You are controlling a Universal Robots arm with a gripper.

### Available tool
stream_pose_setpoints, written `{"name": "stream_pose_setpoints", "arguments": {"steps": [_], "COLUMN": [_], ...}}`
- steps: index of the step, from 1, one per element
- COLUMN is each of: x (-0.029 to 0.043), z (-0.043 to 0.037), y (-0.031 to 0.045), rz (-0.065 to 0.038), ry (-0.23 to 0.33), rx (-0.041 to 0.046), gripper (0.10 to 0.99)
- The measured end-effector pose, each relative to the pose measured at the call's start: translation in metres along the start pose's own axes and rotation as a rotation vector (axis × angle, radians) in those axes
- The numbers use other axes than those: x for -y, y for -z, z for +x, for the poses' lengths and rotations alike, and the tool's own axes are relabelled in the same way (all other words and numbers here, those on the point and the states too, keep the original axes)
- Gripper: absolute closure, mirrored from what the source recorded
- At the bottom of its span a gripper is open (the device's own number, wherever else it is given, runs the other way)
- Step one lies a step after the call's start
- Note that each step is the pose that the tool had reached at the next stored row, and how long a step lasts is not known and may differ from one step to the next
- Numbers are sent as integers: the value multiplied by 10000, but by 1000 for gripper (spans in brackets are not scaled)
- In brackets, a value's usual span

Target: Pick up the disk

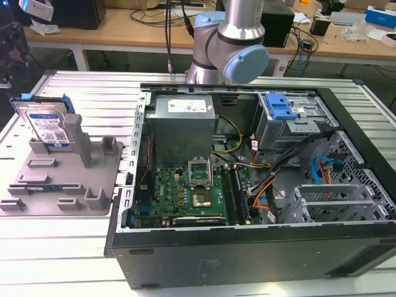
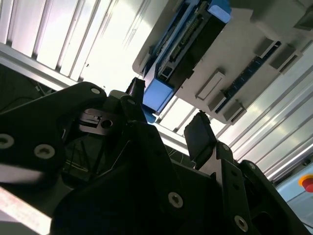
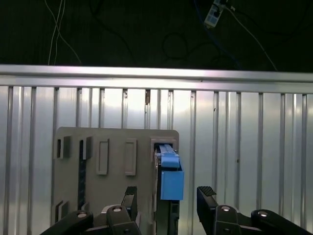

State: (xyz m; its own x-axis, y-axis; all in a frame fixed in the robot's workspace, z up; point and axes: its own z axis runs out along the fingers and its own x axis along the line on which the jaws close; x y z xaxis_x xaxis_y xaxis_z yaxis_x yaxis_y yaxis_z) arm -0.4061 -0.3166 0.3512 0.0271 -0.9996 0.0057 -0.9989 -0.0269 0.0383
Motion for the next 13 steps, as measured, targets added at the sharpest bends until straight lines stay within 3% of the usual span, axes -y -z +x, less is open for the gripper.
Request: {"name": "stream_pose_setpoints", "arguments": {"steps": [13], "x": [-34], "z": [-68], "y": [-215], "rz": [0], "ry": [-1], "rx": [-22], "gripper": [482]}}
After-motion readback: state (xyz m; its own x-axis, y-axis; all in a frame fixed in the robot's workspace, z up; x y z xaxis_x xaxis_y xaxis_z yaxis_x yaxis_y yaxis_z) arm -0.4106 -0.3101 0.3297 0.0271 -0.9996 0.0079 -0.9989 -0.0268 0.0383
